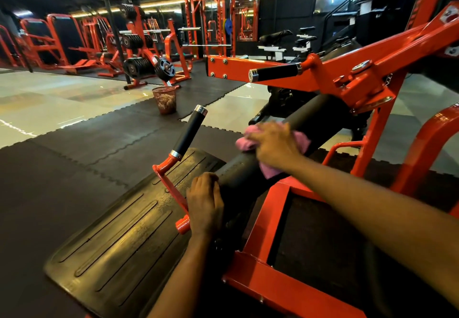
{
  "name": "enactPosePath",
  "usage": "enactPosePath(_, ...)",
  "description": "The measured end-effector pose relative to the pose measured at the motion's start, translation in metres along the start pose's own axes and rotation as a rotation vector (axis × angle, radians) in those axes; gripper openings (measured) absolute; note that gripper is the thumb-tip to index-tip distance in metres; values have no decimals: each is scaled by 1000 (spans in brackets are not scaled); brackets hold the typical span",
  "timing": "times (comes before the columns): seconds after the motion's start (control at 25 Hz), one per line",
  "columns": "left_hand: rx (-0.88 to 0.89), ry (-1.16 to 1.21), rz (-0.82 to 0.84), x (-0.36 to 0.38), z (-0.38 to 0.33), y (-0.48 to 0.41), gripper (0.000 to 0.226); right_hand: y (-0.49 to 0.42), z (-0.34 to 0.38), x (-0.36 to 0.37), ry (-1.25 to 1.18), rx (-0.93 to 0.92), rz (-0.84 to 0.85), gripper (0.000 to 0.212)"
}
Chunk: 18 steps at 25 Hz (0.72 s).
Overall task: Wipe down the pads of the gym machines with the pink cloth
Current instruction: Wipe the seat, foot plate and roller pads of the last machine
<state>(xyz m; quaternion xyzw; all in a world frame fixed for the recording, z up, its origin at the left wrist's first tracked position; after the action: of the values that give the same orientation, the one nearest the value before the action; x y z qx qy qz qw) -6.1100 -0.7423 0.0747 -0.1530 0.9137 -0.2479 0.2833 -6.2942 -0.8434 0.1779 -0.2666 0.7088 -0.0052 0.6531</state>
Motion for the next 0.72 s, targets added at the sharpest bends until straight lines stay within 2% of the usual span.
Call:
enactPosePath(0.08, -14, -48, 2, -2, 3, -1, 19, -4, -82, -22, -64, 256, -57, 54)
enactPosePath(0.16, -22, -63, 14, -4, 5, -4, 20, -5, -128, -29, -82, 431, -58, 50)
enactPosePath(0.28, -18, -22, 42, -7, 6, -10, 22, -1, -94, -18, -78, 511, -79, 40)
enactPosePath(0.32, -19, 17, 45, -9, 5, -12, 22, 2, -64, -13, -85, 469, -86, 39)
enactPosePath(0.4, -4, 115, 32, -13, -2, -18, 25, 15, 16, -1, -65, 213, -55, 39)
enactPosePath(0.44, 20, 156, 11, -14, -7, -21, 27, 23, 51, 6, -74, 82, -12, 47)
enactPosePath(0.48, 52, 191, -7, -13, -14, -25, 29, 27, 69, 8, -100, -7, 15, 55)
enactPosePath(0.52, 83, 218, -20, -9, -23, -31, 30, 24, 64, 5, -213, -22, 22, 59)
enactPosePath(0.6, 77, 205, -18, 7, -40, -47, 38, 12, 0, -10, -537, 160, -147, 49)
enactPosePath(0.64, 28, 141, 12, 20, -50, -58, 48, 12, -46, -13, -610, 300, -249, 42)
enactPosePath(0.72, -134, -80, 127, 56, -71, -78, 74, 18, -121, -2, -495, 499, -200, 40)
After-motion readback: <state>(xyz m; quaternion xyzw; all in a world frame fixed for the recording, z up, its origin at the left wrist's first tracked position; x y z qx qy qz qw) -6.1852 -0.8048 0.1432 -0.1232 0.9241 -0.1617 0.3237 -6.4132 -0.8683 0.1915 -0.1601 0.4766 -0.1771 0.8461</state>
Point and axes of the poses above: each hand's wrist, its own y-axis away from the middle knuckle, its own x-axis out of the palm, z = x × y, the point moved 9 cm from there along -y, towards the middle knuckle, and after that the axes turned 6 degrees about z, right-handed, at the moved point
